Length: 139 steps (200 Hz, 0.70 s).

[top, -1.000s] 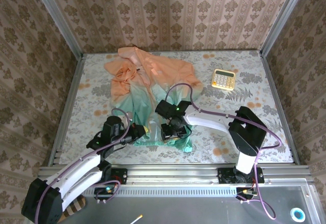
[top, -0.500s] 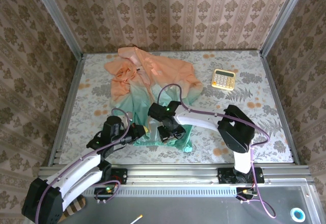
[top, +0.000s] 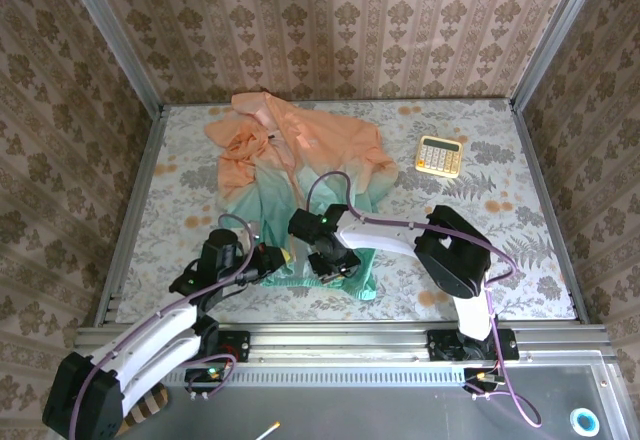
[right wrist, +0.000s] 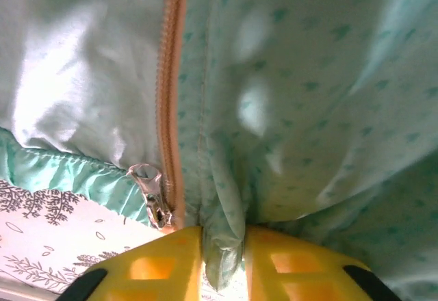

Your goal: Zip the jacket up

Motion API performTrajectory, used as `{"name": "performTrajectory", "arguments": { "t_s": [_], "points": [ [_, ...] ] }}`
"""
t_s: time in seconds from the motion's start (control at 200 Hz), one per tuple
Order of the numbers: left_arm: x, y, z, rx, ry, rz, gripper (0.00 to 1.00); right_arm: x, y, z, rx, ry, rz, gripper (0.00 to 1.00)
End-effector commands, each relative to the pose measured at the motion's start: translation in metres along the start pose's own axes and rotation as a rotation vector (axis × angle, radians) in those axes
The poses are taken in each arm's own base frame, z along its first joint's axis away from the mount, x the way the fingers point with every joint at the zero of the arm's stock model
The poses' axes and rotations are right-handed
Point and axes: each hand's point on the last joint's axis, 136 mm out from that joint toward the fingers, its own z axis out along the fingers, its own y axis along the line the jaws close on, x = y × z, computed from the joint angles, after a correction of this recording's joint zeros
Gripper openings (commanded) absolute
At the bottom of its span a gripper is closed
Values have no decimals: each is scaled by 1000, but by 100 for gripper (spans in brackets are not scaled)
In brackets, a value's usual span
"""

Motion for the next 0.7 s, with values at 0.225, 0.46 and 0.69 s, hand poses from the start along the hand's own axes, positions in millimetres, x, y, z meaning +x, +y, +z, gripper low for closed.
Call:
{"name": "performTrajectory", "arguments": {
  "t_s": [0.225, 0.46, 0.69],
  "points": [
    [4, 0, -2, 15, 9, 7, 0, -10, -6, -41, -43, -209, -3, 0],
    [-2, -11, -2, 25, 7, 30, 0, -25, -2, -75, -128, -376, -59, 0],
    [-17, -36, 0, 74, -14, 58, 0, -38, 5, -103, -173, -507, -143, 0]
  ]
}}
